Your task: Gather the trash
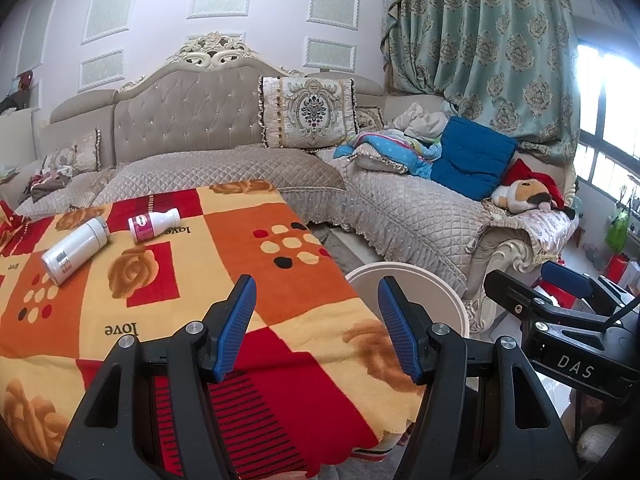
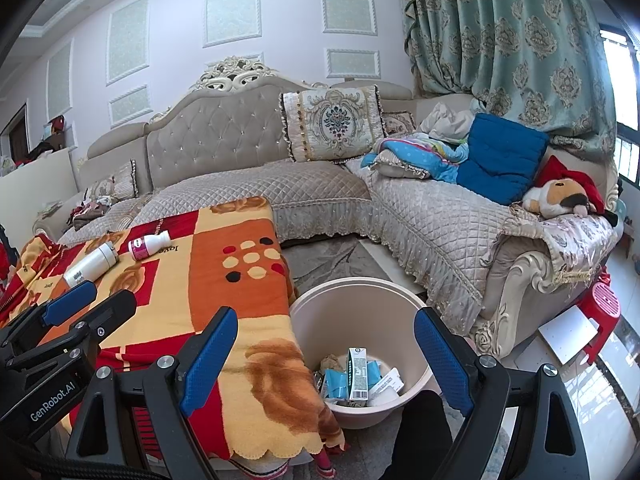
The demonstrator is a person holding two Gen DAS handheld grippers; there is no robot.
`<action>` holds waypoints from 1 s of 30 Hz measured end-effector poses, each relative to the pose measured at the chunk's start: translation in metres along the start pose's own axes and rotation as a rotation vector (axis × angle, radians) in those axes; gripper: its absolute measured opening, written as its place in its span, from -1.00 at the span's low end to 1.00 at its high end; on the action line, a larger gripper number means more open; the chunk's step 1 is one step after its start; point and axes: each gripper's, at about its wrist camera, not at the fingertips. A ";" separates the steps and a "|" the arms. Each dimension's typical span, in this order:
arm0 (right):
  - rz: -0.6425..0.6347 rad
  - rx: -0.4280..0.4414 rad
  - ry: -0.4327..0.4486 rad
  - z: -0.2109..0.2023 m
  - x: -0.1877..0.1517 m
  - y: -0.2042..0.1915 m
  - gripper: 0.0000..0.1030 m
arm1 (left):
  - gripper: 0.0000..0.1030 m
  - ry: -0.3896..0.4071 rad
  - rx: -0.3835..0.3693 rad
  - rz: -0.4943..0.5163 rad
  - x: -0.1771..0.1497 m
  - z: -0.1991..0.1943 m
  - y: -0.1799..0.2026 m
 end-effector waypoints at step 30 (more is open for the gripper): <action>0.004 -0.002 -0.015 0.003 -0.003 0.004 0.72 | 0.21 -0.002 0.002 0.014 -0.006 0.004 0.002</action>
Point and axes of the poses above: each gripper's, at about its wrist camera, not at the fingertips, and z roughly the way its jaws point, y to its right, x to its top, and after that the axes turned 1 degree about x, right-handed
